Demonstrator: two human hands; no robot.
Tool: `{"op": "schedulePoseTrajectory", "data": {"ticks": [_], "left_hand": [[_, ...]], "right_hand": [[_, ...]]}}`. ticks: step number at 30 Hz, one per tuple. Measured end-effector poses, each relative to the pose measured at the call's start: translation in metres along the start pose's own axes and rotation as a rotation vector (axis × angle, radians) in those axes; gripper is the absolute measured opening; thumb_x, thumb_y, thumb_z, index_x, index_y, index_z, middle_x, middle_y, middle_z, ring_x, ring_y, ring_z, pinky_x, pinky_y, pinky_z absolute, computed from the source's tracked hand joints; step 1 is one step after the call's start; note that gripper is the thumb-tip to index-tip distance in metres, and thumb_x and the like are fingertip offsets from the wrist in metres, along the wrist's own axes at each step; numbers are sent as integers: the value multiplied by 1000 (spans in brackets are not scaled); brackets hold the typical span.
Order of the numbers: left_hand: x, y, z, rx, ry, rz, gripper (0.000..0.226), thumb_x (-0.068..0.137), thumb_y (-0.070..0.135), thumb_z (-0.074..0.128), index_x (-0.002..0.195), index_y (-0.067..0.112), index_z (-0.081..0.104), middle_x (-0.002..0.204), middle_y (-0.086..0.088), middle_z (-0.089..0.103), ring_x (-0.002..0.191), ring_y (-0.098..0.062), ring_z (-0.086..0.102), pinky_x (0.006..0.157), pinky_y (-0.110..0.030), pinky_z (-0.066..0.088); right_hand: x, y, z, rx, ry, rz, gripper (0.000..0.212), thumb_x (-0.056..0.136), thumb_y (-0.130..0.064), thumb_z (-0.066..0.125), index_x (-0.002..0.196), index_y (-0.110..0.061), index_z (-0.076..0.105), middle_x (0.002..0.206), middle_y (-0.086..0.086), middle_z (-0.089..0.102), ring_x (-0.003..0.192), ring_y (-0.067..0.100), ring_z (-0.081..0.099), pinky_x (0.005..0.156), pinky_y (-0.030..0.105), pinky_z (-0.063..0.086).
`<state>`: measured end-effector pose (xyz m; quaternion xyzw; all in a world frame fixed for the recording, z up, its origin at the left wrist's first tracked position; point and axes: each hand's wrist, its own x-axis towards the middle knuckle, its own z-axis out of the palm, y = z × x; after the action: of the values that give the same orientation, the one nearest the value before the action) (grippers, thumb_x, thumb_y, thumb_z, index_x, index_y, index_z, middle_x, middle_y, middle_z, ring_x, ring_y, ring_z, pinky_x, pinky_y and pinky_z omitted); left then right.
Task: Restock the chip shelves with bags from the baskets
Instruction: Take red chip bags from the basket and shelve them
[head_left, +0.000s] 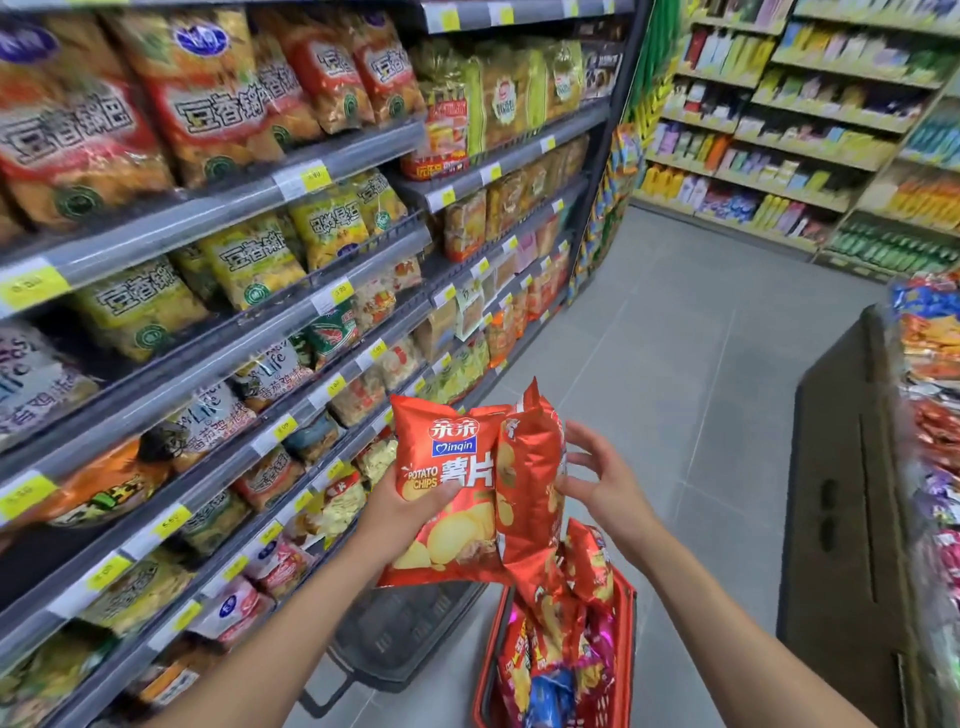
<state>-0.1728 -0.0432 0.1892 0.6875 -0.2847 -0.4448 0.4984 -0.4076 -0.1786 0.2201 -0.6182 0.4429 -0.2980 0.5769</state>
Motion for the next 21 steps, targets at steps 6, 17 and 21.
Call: {"op": "schedulePoseTrajectory", "data": {"ticks": [6,17,21], "left_hand": [[-31,23,5,-35,35,12,41,81,41,85,115,33,64,102,6,80,87,-11,78,76,-31,61],[-89,41,10,-132,195,99,77,65,56,94,128,24,64,105,4,81,92,-20,79,82,-39,62],[-116,45,2,-172,293,133,74,65,53,95,124,23,65,107,2,81,91,-20,79,76,-35,61]], "right_hand": [[2,-15,-24,-79,-235,148,134,53,-58,96,161,-34,19,151,-7,48,134,14,53,107,40,48],[-15,-49,-30,99,-441,79,108,36,-60,99,125,-10,63,114,13,76,102,33,74,94,48,58],[-18,-59,-20,115,-436,78,105,41,-57,98,128,-10,62,113,13,76,103,35,74,98,54,56]]}}
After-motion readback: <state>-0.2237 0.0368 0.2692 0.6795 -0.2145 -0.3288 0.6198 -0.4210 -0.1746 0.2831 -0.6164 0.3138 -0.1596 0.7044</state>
